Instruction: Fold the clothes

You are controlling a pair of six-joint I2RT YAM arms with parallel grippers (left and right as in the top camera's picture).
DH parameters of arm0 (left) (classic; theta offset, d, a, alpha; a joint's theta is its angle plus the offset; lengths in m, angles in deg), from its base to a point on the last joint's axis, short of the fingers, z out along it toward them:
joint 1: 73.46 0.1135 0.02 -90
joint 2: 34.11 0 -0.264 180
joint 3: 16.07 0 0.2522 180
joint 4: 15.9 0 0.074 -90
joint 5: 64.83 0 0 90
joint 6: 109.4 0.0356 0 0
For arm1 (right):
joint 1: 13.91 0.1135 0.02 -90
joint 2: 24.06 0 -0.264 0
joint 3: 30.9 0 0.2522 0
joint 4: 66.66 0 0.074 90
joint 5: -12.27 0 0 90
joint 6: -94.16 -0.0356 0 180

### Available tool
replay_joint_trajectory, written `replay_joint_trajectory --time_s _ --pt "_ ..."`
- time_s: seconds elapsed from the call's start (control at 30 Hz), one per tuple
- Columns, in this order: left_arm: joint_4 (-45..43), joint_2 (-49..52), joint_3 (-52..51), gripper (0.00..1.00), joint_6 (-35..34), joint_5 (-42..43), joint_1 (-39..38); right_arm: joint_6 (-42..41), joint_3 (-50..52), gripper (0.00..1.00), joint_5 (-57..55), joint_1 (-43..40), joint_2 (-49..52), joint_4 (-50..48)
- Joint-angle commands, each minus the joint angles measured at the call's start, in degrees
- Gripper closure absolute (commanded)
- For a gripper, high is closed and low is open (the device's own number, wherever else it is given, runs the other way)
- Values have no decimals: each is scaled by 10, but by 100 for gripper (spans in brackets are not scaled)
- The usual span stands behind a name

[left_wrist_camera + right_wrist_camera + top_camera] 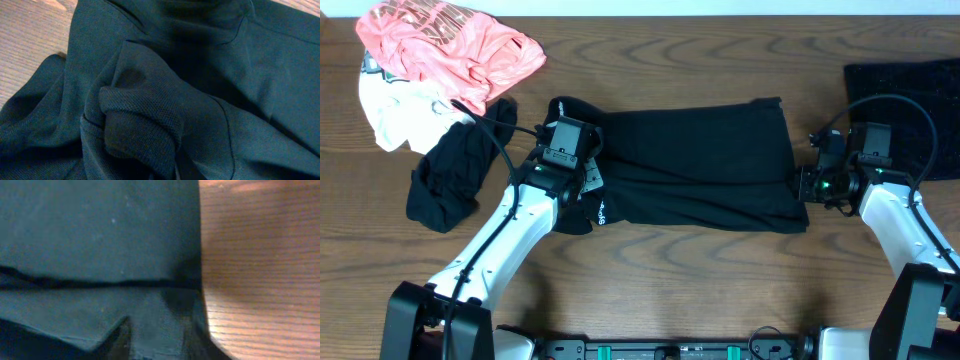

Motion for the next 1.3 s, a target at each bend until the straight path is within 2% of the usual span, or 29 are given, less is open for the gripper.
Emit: replay_joint_trajectory --time_s 0.0,0.57,1.03,1.27 --pt "3 2 12 90 5 -17 3 -3 -7 62 -22 -4 4 4" --pt "4 2 12 90 6 -17 3 -3 -7 70 -25 -4 75 -7" --pt "6 2 12 90 6 -17 3 -7 -16 98 -22 -4 74 -8" --pt "5 2 12 90 6 -17 3 -7 -42 99 -18 -4 74 -2"
